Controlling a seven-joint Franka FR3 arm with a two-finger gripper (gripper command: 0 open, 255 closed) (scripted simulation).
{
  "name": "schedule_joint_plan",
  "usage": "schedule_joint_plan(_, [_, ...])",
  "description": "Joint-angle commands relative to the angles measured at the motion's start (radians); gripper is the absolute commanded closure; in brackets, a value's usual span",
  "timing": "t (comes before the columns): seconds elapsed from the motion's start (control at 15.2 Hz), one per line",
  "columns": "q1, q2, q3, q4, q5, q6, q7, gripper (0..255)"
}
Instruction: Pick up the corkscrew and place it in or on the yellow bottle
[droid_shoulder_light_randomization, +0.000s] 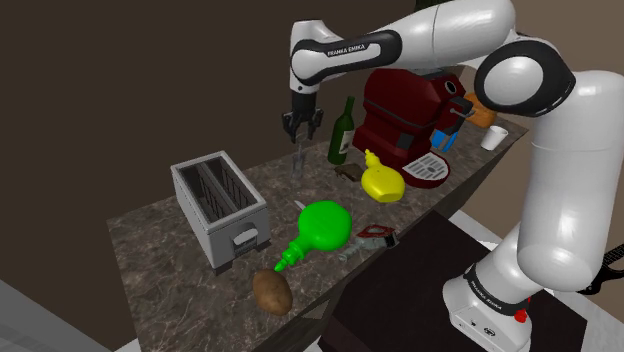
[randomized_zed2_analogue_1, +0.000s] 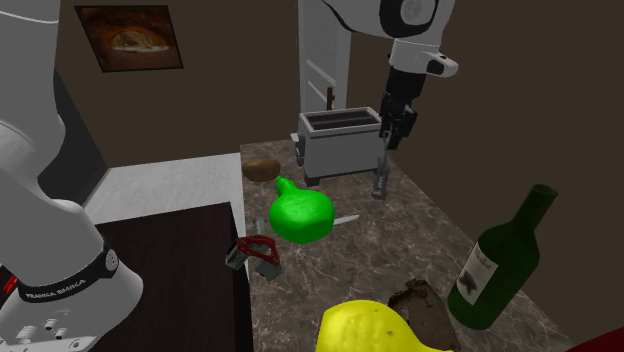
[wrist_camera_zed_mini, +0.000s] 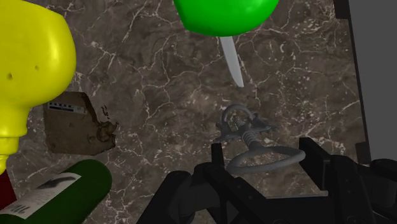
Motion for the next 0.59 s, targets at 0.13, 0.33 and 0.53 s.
schedule_joint_plan(0.13, [0.000,-0.014,0.001,0.033,0.002,-0.048,0.000,255])
schedule_joint_plan(0.33, [0.000,-0.023,0.002,0.061,0.003,-0.084,0.000,255])
schedule_joint_plan(0.53, [0.001,-0.030,0.003,0.091,0.004,-0.121,0.000,255])
